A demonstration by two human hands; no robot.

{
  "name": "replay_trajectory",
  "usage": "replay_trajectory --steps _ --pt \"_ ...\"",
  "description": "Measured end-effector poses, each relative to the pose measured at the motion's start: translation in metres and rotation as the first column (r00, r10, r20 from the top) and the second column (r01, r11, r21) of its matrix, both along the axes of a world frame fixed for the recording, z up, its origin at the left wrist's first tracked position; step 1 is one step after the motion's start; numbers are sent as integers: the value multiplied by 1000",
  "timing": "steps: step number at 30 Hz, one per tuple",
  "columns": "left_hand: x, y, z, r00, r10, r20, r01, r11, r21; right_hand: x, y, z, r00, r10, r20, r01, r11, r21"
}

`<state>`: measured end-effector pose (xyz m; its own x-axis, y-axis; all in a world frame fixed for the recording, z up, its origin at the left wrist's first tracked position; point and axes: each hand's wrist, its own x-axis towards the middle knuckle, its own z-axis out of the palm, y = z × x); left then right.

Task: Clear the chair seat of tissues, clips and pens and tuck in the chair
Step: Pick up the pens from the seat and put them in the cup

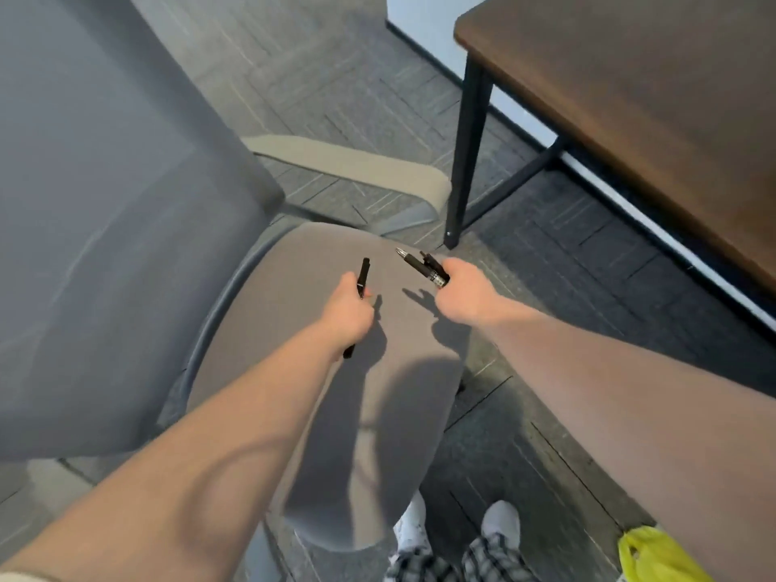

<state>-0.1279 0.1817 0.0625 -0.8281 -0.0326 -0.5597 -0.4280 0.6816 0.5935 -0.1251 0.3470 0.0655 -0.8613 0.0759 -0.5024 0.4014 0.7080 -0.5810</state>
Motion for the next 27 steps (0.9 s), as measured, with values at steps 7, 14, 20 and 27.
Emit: replay_trajectory --steps 7,14,20,27 --pt "-2 118 71 986 -154 -70 163 977 139 22 115 70 974 -207 -87 205 978 -39" --pt "13 244 142 921 -340 -188 372 913 170 55 231 130 886 -425 -186 411 905 -114" --pt "28 334 182 868 -412 -278 474 854 214 80 308 164 780 -571 -257 539 821 -188" --pt "25 404 199 821 -472 -320 554 793 252 94 367 182 671 -693 -262 636 721 -275"
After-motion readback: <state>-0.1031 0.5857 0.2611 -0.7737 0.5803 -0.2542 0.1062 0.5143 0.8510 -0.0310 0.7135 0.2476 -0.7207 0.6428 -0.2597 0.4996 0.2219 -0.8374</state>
